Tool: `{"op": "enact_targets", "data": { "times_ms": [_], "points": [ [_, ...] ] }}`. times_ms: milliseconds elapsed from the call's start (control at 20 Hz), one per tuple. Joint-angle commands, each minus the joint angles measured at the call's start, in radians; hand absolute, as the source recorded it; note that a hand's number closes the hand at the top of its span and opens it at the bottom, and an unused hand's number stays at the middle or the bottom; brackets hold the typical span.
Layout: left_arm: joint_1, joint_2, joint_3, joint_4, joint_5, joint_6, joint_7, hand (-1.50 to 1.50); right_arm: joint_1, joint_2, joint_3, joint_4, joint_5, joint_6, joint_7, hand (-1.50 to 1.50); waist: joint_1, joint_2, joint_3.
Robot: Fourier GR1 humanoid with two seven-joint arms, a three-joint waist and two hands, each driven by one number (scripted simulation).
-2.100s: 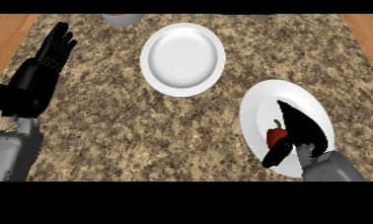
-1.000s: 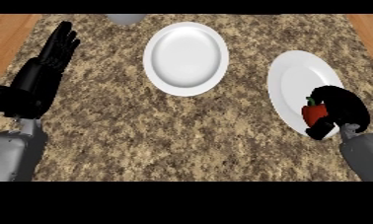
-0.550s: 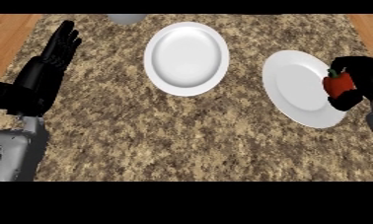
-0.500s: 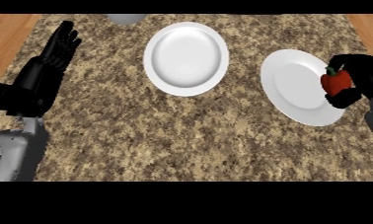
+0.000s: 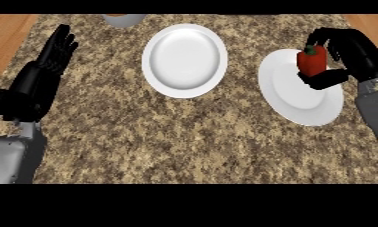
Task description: Pick the bell pepper from the plate and place it in the plate
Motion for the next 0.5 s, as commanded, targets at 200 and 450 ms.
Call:
{"op": "enact_targets", "data": {
  "times_ms": [200,450],
  "points": [
    [-0.021,-0.035,-0.006,0.0,-0.034,0.015,0.019,0.0,-0.086,0.087,-0.012,-0.161,-0.069,0.148,0.098,1.5,0.003,0.002,0.0],
    [-0.018,-0.016,0.034,0.007,-0.01,-0.028,0.022,0.0,-0.149,0.228,0.042,-0.132,0.005,0.117,0.163,1.5,0.008,0.004,0.0]
  ]
}}
